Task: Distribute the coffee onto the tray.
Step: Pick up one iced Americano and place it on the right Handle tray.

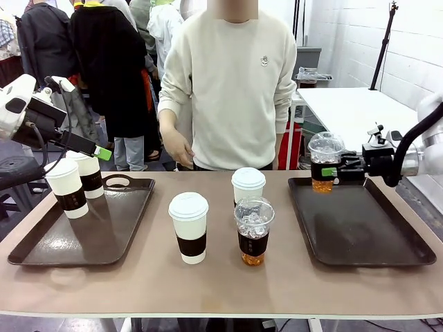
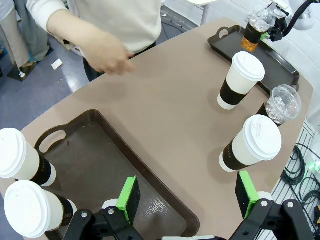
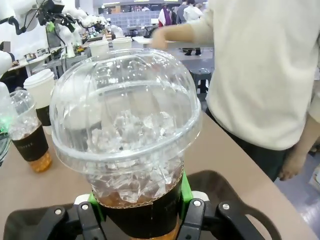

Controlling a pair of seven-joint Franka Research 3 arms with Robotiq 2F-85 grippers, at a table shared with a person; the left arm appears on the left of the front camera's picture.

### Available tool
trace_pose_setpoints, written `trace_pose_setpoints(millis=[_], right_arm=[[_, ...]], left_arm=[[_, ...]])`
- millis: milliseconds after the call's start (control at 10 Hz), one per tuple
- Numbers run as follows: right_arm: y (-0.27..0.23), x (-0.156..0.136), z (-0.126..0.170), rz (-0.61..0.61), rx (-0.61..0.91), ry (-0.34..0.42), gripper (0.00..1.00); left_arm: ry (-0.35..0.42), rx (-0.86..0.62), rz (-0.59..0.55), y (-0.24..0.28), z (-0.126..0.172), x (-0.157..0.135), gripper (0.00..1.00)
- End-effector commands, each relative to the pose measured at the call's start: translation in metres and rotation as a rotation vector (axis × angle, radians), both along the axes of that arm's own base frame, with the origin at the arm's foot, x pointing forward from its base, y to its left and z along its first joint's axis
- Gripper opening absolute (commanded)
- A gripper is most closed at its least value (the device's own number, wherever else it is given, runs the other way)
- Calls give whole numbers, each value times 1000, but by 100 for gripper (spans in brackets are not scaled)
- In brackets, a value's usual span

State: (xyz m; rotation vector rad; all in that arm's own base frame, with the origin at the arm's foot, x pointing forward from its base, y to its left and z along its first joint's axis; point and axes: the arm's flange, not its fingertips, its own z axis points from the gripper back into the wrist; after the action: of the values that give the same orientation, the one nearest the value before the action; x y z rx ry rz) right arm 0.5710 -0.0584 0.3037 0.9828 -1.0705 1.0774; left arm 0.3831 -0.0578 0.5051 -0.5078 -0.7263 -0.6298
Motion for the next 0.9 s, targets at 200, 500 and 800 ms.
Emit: trace_pose_setpoints(millis=[200,500,800], right_arm=[[-7,29,-16,82,65,22,64],[-16,51,-32,22,56,41,64],[-25,58,-41,-16,54,60,64]], left_arm=[[8,-16,0,0,-1,1,100],[8,-16,0,0,-1,1,100],[8,-16,0,0,-1,1,100]])
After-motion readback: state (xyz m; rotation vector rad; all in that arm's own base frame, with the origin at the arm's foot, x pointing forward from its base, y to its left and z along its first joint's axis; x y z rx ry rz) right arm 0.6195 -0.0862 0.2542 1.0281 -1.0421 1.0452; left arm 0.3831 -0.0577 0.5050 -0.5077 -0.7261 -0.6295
